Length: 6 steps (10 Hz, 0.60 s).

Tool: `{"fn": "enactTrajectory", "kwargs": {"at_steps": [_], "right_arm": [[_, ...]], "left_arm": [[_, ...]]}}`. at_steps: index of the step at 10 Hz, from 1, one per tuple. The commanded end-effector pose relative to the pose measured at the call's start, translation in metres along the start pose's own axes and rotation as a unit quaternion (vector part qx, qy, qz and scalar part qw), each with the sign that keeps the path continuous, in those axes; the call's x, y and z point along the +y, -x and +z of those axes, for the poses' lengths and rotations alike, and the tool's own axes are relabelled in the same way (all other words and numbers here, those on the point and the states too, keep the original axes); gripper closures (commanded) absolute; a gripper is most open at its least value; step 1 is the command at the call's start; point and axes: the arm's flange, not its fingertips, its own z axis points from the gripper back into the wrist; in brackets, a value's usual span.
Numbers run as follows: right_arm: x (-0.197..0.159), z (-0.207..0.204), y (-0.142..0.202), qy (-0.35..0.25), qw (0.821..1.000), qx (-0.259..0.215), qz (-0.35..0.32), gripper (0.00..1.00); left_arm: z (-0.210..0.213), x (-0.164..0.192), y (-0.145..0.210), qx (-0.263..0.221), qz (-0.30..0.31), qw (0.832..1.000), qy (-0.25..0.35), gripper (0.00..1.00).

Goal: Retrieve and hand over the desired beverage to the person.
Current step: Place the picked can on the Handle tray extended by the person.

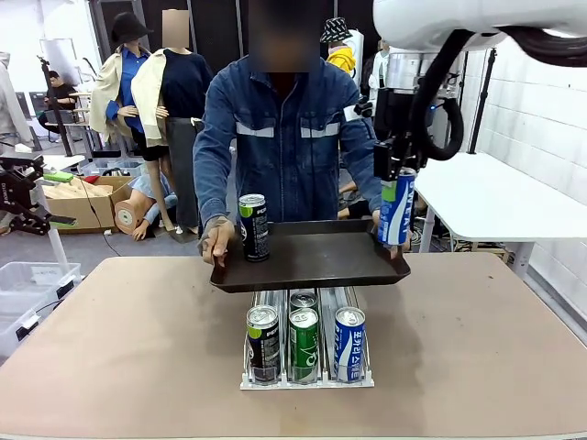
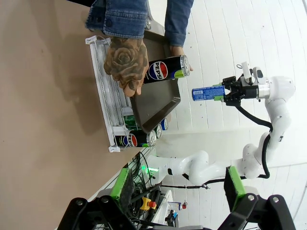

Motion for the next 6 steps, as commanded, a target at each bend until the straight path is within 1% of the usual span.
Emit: {"fn": "enactTrajectory", "kwargs": {"at_steps": [1, 5, 6], "right_arm": [[0.002, 0.014, -0.027, 0.011, 1.000, 0.015, 0.012, 1.00], [0.003, -0.005, -0.077, 0.007, 1.000, -0.009, -0.003, 1.00], [0.004, -0.009, -0.086, 0.003, 1.000, -0.019, 0.006, 1.00]], "left_arm": [[0.000, -0.001, 0.001, -0.005, -0.001, 1.000, -0.002, 0.00], [0.000, -0.001, 0.001, -0.005, -0.001, 1.000, -0.002, 0.00], [0.000, -0.001, 0.001, -0.005, -0.001, 1.000, -0.002, 0.00]]}}
